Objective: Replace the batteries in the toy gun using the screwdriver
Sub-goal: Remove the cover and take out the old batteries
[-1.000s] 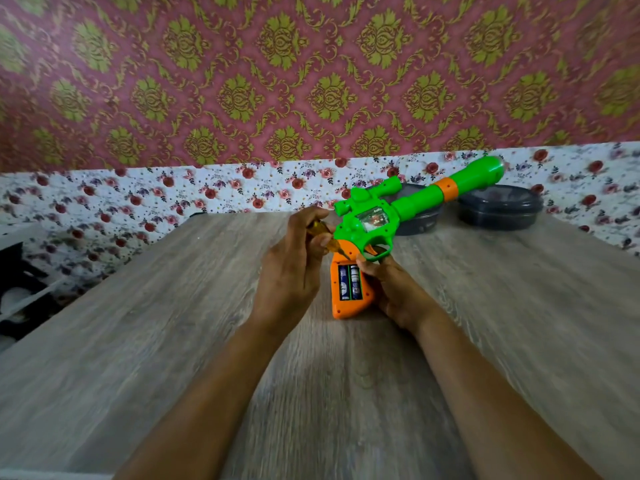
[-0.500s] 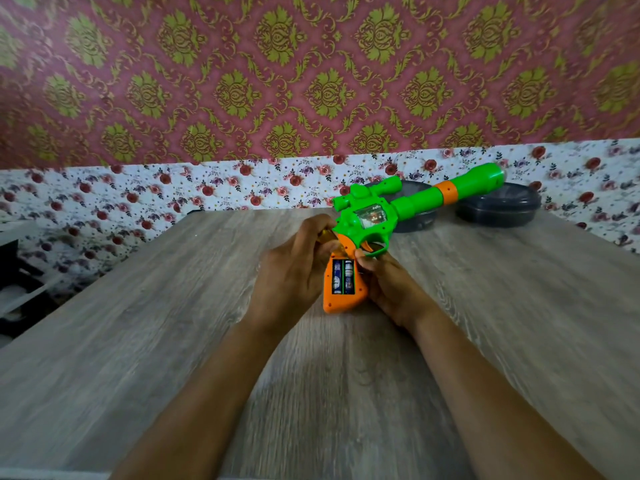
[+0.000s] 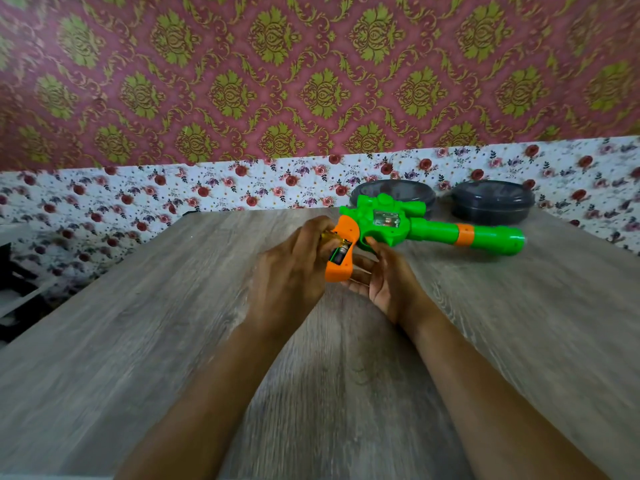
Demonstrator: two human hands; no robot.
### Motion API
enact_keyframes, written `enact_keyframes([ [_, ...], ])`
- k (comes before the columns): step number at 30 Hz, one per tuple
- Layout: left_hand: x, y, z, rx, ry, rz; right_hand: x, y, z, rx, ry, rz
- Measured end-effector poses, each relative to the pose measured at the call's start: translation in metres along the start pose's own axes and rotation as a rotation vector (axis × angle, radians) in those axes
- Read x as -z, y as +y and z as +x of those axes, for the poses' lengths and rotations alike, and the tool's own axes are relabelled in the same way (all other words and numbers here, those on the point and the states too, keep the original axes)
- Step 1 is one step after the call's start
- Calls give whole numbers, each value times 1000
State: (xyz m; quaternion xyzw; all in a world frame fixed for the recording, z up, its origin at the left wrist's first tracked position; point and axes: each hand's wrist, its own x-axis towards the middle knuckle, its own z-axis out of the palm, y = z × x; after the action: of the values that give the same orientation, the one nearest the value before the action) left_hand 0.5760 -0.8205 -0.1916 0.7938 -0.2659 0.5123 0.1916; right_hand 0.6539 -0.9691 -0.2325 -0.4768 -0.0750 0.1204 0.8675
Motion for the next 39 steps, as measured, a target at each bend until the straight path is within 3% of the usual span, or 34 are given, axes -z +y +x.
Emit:
enact_keyframes([
  [9,-3,-5,-2,42,-31,-45,-10,11,2,172,162,-204],
  [13,-5,-5,-3,68,-39,-72,-9,11,2,149,203,-212],
  [19,-7,0,-3,221,-45,-381,-7,9,1,148,178,-216],
  [28,-2,-4,-4,157,73,-295,-6,8,1,139,175,-207],
  [39,-9,-1,-13,49,-14,-213,-5,11,1,128,151,-233],
])
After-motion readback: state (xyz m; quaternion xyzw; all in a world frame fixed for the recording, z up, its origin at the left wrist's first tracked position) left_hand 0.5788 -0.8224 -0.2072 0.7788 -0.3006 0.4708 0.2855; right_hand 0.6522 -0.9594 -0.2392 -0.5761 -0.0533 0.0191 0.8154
